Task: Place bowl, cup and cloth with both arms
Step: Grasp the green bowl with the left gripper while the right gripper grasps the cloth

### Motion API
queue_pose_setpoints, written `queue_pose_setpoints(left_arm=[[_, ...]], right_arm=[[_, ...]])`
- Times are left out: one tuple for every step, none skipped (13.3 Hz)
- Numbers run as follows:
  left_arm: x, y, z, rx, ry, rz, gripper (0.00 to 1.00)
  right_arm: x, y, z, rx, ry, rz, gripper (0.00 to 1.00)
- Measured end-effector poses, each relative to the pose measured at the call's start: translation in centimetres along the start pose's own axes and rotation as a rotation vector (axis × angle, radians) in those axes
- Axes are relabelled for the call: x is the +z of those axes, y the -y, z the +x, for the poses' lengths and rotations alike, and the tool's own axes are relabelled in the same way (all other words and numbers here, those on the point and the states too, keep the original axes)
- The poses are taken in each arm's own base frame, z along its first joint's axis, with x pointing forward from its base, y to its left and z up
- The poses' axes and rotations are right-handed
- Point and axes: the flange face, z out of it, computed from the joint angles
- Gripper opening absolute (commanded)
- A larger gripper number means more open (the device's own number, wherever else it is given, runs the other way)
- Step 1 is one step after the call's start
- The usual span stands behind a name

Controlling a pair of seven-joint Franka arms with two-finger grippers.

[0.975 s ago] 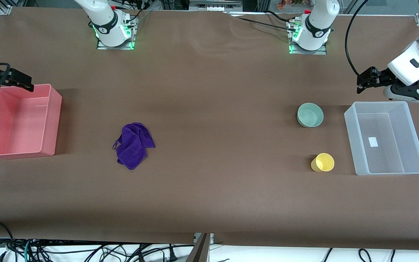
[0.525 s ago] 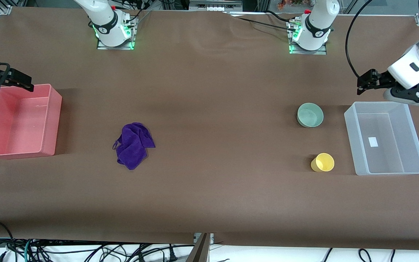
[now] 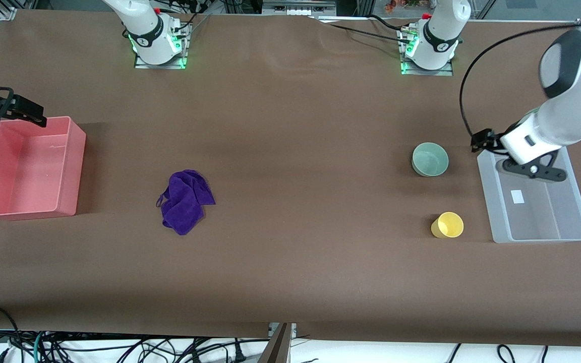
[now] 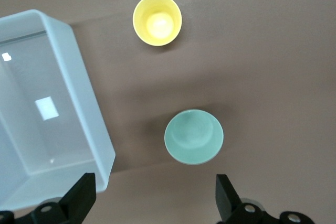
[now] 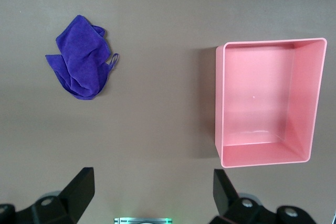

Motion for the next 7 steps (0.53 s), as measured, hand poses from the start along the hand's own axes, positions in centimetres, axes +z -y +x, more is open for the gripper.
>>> queue_pose_setpoints(left_arm=[[2.2,0.0,0.1,0.035,-0.01,0.001,1.0],[4.3,-0.1,0.1,0.081,-0.018,0.002,1.0],[6.3,-0.2,0.0,0.13,-0.023,0.003,1.0],[8.1,-0.2,-0.1,0.186,-0.027,0.004,1.0],[9.7,-0.3,-0.2,0.242,-0.033,0.006,1.0],[11.6,-0.4,-0.2,0.302,-0.044,0.009,1.0],[13.7,-0.6,-0.2,0.365,-0.056,0.013,1.0]], right_arm=[[0.0,0.0,0.0,0.0,0.0,0.0,1.0],[0.0,0.0,0.0,0.0,0.0,0.0,1.0],[0.1,0.0,0.1,0.0,-0.001,0.0,1.0],[0.5,0.1,0.5,-0.002,-0.002,0.002,1.0],[1.8,0.4,1.2,-0.009,0.003,0.008,1.0],[4.3,1.2,2.5,-0.023,0.009,0.018,1.0],[7.6,2.5,4.0,-0.045,0.002,0.024,1.0]])
